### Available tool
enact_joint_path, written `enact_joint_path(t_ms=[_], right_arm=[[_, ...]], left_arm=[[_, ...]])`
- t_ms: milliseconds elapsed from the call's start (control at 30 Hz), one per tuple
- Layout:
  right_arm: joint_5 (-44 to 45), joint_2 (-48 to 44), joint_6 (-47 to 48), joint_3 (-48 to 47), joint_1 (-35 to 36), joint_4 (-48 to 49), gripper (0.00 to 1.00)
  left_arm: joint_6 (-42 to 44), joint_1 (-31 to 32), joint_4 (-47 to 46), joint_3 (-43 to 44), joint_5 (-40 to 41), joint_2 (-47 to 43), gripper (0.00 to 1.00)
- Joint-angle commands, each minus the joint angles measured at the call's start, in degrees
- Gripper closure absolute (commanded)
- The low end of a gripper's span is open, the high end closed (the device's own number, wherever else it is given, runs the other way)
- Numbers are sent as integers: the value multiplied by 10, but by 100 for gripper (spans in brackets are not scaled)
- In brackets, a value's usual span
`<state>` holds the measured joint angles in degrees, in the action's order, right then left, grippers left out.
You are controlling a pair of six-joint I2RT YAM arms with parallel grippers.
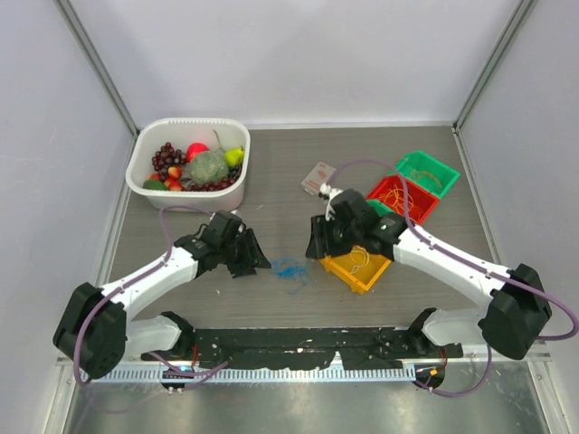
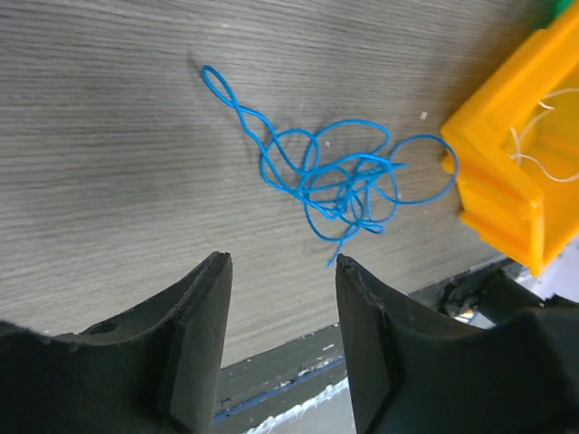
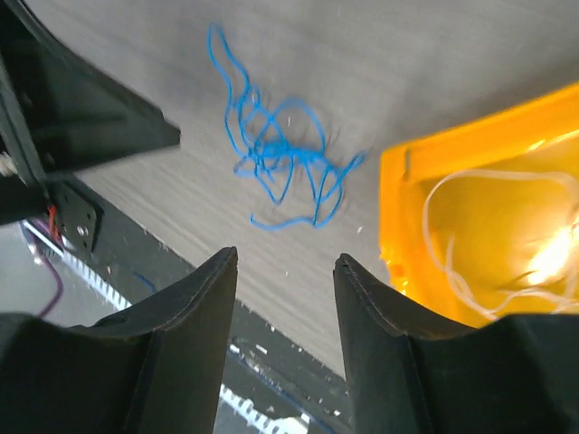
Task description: Untangle the cables
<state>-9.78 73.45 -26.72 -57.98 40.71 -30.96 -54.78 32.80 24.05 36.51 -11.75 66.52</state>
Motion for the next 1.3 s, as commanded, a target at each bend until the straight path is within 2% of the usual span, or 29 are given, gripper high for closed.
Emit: enact_joint_path(t_ms=[0, 100, 200, 400, 467, 600, 700, 767, 833, 867, 900, 933, 967, 1033, 1100, 1167, 1267], right_arm=[[4, -15, -93, 70, 48, 107, 49], [88, 0, -139, 92, 104, 119, 51], [156, 24, -158, 83, 122, 106, 52], [178, 81, -262, 97, 132, 176, 51], [217, 102, -289, 85, 134, 160, 51], [250, 135, -297, 60, 136, 152, 52], [267, 163, -301, 28, 137, 95, 52], [271, 170, -301, 22, 136, 97, 53], [274, 172, -294, 29, 138, 117, 60], [275, 179, -287, 30, 137, 122, 69], [274, 184, -285, 28, 136, 126, 75], [272, 195, -276, 21, 137, 126, 86], [261, 205, -267, 16, 137, 130, 91], [244, 209, -237, -3, 139, 136, 99], [220, 195, -160, -29, 140, 131, 99], [189, 166, -103, -61, 139, 110, 99], [102, 112, -39, -92, 137, 113, 99]], left_arm=[[-26, -4, -26, 29, 35, 33, 50], [-37, 2, -48, 14, 39, 17, 50], [-48, 11, -77, -7, 57, -23, 49], [-70, 17, -92, -45, 74, -110, 48], [-74, 17, -85, -53, 76, -144, 48], [-79, 17, -54, -61, 81, -201, 46], [-78, 16, -29, -56, 83, -234, 46], [-77, 17, -18, -54, 85, -249, 44], [-74, 17, -21, -53, 82, -259, 42], [-68, 17, -25, -54, 78, -264, 42], [-62, 17, -30, -51, 74, -265, 41], [-56, 17, -37, -50, 70, -267, 40], [-48, 16, -42, -44, 66, -269, 40], [-27, 17, -59, -33, 53, -270, 38], [-2, 17, -78, -21, 35, -271, 38], [27, 17, -99, -8, 14, -271, 44], [61, 16, -110, 13, -4, -265, 68]])
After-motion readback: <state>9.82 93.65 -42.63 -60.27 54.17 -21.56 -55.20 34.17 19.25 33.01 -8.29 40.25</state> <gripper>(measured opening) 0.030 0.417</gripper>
